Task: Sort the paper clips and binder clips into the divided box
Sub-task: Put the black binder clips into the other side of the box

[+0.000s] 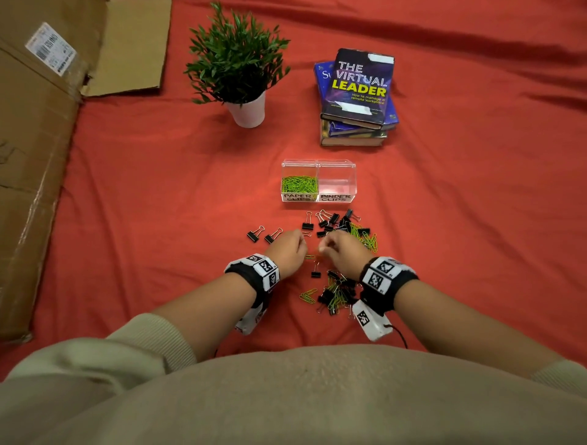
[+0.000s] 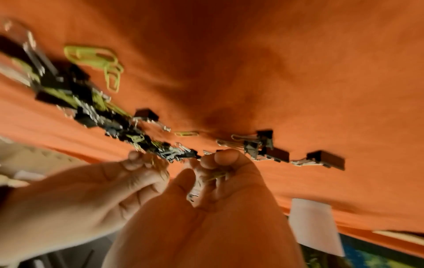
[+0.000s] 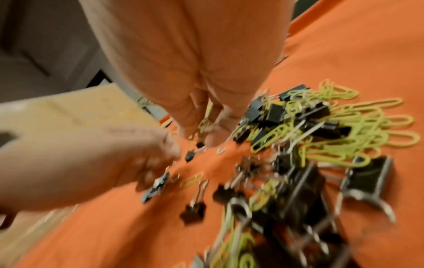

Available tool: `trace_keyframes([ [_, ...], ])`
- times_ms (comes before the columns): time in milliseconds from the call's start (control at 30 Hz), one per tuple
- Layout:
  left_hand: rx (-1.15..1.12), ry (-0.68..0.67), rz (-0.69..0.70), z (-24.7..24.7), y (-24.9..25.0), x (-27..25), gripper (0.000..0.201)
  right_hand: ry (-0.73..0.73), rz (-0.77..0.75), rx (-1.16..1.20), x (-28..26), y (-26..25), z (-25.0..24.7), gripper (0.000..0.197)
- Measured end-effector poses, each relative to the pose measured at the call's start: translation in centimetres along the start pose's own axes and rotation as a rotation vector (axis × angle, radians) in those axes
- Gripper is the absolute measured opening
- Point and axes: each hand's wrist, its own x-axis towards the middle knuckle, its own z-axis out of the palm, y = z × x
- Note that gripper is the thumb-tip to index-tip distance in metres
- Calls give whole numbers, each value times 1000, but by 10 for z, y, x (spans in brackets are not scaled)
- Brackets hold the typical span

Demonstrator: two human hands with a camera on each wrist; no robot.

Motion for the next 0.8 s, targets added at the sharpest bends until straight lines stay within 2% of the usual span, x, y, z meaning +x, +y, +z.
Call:
trace_keyframes([
  [67, 136, -65, 49, 7, -1, 0, 15, -41, 88, 114, 1, 4, -12, 8],
  [167, 288, -107, 93, 13, -4, 1, 23, -97, 183, 408, 3, 10, -23, 7],
  [333, 354, -108, 91, 14, -6, 0, 22, -168, 265, 812, 2, 18, -28, 24],
  [400, 357, -120, 84, 13, -7, -3, 23, -177, 295, 895, 1, 17, -27, 25],
  [500, 240, -128, 72, 8, -9, -8, 21, -158, 329, 950, -1, 11, -25, 24],
  [567, 127, -118, 57, 4, -12, -12, 18, -169, 293, 761, -3, 7, -21, 24],
  [633, 18, -112, 33, 1, -13, -16, 16, -205, 200, 342, -2, 7, -12, 24],
  [700, -84, -130, 19, -2, -14, -19, 22, -270, 81, 18, 0, 8, 2, 25],
  [800, -176, -174, -13, -5, -13, -23, 31, -355, -42, -301, 0, 0, 15, 23],
])
